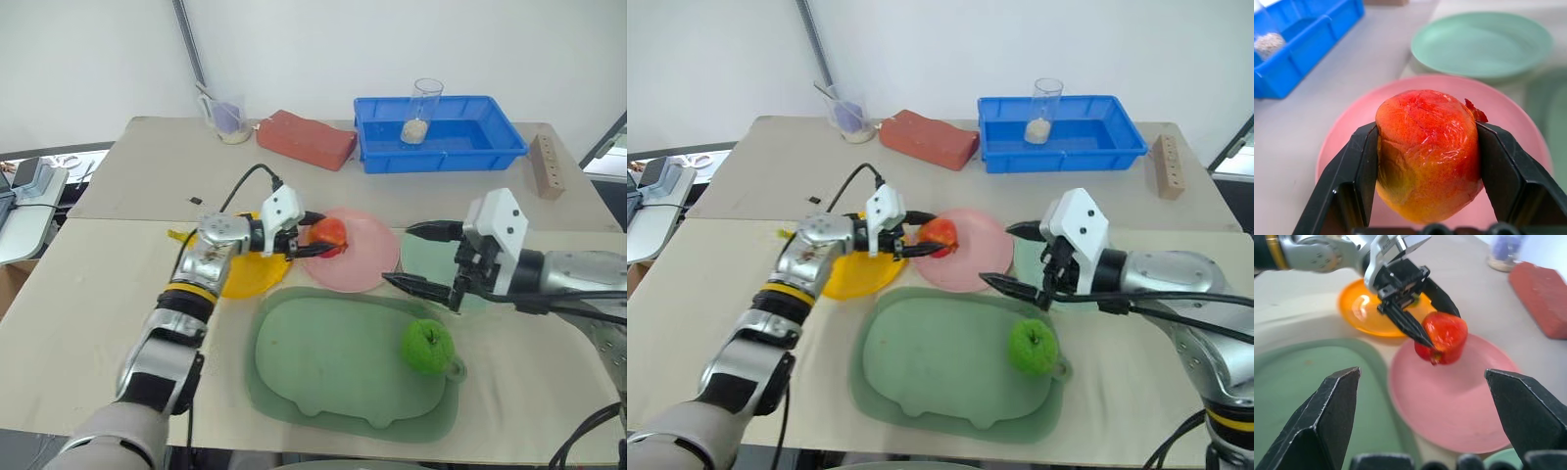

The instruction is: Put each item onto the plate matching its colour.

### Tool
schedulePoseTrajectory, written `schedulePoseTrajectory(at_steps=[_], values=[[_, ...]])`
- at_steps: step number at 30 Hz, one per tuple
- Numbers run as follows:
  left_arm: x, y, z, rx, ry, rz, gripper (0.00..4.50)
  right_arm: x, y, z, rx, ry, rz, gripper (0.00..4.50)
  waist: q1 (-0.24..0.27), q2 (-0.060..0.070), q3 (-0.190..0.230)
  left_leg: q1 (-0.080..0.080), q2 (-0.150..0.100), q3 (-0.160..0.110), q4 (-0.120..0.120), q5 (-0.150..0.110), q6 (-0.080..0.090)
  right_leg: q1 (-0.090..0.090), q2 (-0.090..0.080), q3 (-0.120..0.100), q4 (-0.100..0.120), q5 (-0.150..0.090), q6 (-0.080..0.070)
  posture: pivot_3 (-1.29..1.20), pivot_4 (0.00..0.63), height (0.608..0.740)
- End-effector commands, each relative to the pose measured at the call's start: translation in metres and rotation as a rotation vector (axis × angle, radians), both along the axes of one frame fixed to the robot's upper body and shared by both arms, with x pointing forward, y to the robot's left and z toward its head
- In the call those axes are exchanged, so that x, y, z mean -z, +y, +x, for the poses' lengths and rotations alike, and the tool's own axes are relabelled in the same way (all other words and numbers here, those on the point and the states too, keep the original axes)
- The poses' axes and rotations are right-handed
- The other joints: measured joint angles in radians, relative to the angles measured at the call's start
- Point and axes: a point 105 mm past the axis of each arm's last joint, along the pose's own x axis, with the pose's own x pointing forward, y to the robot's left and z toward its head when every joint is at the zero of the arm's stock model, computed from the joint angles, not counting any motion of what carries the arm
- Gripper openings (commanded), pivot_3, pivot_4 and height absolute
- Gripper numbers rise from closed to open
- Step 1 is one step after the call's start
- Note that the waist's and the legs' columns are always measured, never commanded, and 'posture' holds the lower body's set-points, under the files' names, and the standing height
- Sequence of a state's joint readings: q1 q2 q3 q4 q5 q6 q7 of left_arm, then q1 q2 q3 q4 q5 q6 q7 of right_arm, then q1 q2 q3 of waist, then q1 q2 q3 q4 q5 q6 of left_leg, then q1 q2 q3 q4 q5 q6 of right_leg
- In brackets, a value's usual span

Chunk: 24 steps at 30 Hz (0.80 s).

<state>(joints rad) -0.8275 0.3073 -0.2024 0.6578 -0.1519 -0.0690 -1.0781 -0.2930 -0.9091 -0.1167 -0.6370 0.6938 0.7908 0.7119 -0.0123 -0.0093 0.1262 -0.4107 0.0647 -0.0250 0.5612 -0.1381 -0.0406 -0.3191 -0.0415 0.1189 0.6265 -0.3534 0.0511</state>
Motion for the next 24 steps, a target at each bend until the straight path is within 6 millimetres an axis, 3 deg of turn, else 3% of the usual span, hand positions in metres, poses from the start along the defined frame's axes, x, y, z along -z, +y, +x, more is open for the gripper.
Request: schedulePoseTrajectory(at_steps=[1, 3, 7, 8, 18, 24], values=[[-0.009, -0.004, 0.009, -0.037, -0.067, -0.012, 2.49, -0.007, 0.001, 0.002, 0.012, -0.061, -0.012, 4.50, 0.000, 0.001, 0.000, 0.000, 0.000, 0.000, 0.000, 0.000, 0.000, 0.000, 0.000, 0.000, 0.000, 0.000, 0.000, 0.00, 0.150, 0.740], [-0.008, -0.007, 0.011, -0.040, -0.066, -0.015, 2.49, -0.006, 0.000, 0.003, 0.020, -0.063, -0.018, 4.50, -0.002, 0.001, -0.001, 0.000, 0.000, 0.000, 0.000, 0.000, 0.000, 0.000, 0.000, 0.000, 0.001, 0.000, 0.000, 0.00, 0.150, 0.740], [-0.011, -0.007, 0.010, -0.026, -0.063, -0.028, 4.37, -0.007, -0.002, 0.004, 0.037, -0.067, -0.019, 4.50, -0.001, 0.001, -0.001, 0.001, 0.000, 0.000, 0.000, 0.000, 0.000, 0.000, 0.000, 0.000, 0.002, 0.000, 0.000, 0.00, 0.150, 0.740], [-0.012, -0.006, 0.010, -0.021, -0.065, -0.029, 4.49, -0.007, -0.002, 0.004, 0.040, -0.068, -0.018, 4.50, -0.001, 0.001, -0.001, 0.001, 0.000, 0.000, 0.000, 0.000, 0.000, 0.000, 0.000, 0.000, 0.002, 0.000, 0.000, 0.00, 0.150, 0.740], [-0.046, 0.009, -0.006, 0.059, -0.170, -0.041, 4.49, 0.000, -0.018, -0.004, 0.048, -0.022, -0.058, 4.50, 0.000, 0.004, -0.002, 0.000, 0.000, 0.000, 0.001, 0.000, 0.000, 0.001, 0.000, 0.000, 0.002, 0.000, 0.000, 0.00, 0.150, 0.740], [-0.050, 0.017, -0.066, 0.318, -0.170, 0.049, 4.49, 0.012, -0.033, -0.039, -0.060, 0.176, -0.109, 4.50, -0.004, 0.004, -0.002, 0.003, 0.001, 0.000, -0.001, 0.000, 0.000, 0.002, 0.000, 0.000, 0.002, 0.001, -0.001, 0.00, 0.150, 0.740]])
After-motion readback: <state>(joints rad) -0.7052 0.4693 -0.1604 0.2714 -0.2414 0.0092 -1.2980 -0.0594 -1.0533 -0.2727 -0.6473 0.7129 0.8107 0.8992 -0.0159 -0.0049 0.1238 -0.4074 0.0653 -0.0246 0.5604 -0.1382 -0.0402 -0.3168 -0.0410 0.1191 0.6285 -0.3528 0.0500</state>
